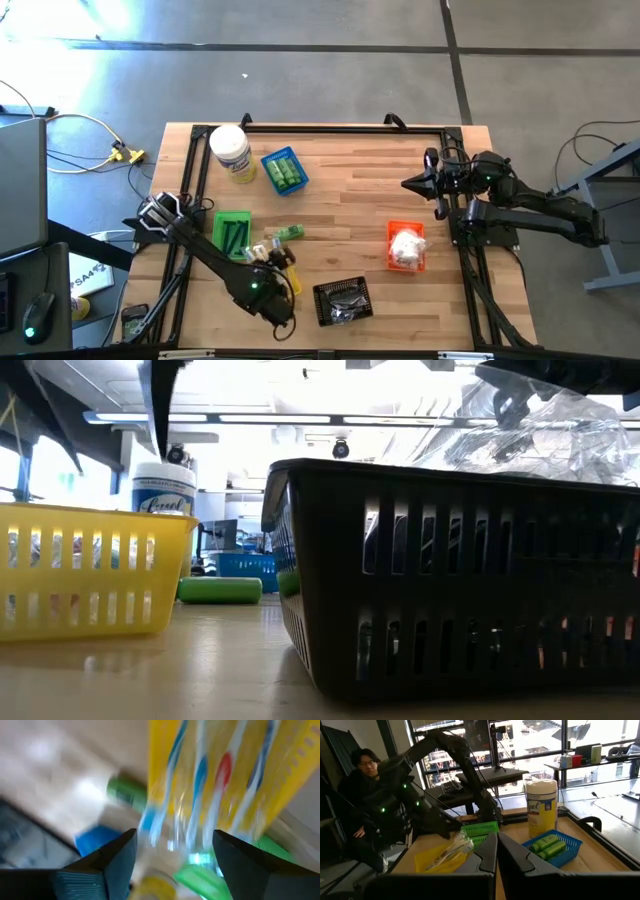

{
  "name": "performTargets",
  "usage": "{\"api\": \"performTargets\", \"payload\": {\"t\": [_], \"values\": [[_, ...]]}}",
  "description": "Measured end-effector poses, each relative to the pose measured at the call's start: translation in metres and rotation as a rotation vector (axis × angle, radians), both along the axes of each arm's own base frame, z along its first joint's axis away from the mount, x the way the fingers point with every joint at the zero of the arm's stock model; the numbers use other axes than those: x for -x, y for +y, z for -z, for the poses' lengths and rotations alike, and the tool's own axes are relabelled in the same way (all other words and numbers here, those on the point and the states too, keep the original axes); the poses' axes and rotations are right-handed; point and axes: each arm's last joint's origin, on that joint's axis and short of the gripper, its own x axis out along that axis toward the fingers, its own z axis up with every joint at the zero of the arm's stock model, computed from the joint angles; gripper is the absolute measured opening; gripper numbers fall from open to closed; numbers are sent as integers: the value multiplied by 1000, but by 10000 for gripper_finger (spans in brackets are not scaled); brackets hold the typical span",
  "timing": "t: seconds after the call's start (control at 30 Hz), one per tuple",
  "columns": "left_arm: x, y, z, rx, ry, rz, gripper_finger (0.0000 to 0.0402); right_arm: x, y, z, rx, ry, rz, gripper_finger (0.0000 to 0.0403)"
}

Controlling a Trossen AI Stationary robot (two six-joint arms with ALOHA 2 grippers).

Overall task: Pick & Place Travel size toiletries
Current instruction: Put the green shampoo into the blue bin

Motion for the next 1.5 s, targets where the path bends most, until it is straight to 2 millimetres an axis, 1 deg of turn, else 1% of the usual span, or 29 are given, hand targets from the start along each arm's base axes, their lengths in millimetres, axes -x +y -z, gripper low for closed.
{"api": "performTargets", "payload": {"t": [0.1,0.17,0.27,0.37,0.4,0.43,0.53,0.6,0.77,0.87,0.93,1.0,1.1,1.17,1.27,1.33,1.5], "values": [[13,10,-22,-2,-46,-145,227,0,0,1,-3,12,0,5],[25,18,-38,33,-104,-219,194,0,0,2,-3,21,0,5],[47,33,-64,122,-230,-325,124,0,0,3,-3,30,0,5],[68,51,-87,265,-451,-460,43,0,0,3,-4,33,0,5],[75,58,-93,317,-534,-495,23,0,0,3,-4,33,0,5],[82,64,-98,373,-625,-524,12,0,0,3,-4,33,1,5],[104,83,-105,542,-872,-571,12,0,0,3,-3,32,4,5],[119,96,-102,658,-1003,-577,8,0,0,3,-3,31,4,5],[155,131,-79,898,-1276,-572,2,0,0,3,-3,31,-2,5],[177,150,-59,1030,-1354,-579,1,-1,2,3,-1,26,-9,5],[189,162,-44,1069,-1395,-585,1,-2,2,1,8,8,-17,5],[197,170,-33,1096,-1423,-582,0,-5,4,-2,15,-18,-42,5],[201,176,-23,1148,-1428,-518,0,-12,4,-4,21,-51,-66,5],[202,178,-19,1174,-1427,-458,0,-17,2,-4,11,-60,-49,5],[197,179,-9,1127,-1435,-387,0,-27,-1,-3,10,-68,-22,5],[194,181,-3,1093,-1420,-370,0,-37,-4,-1,15,-68,-34,5],[195,189,2,1051,-1470,-402,0,-59,-8,9,16,-55,-93,5]]}}
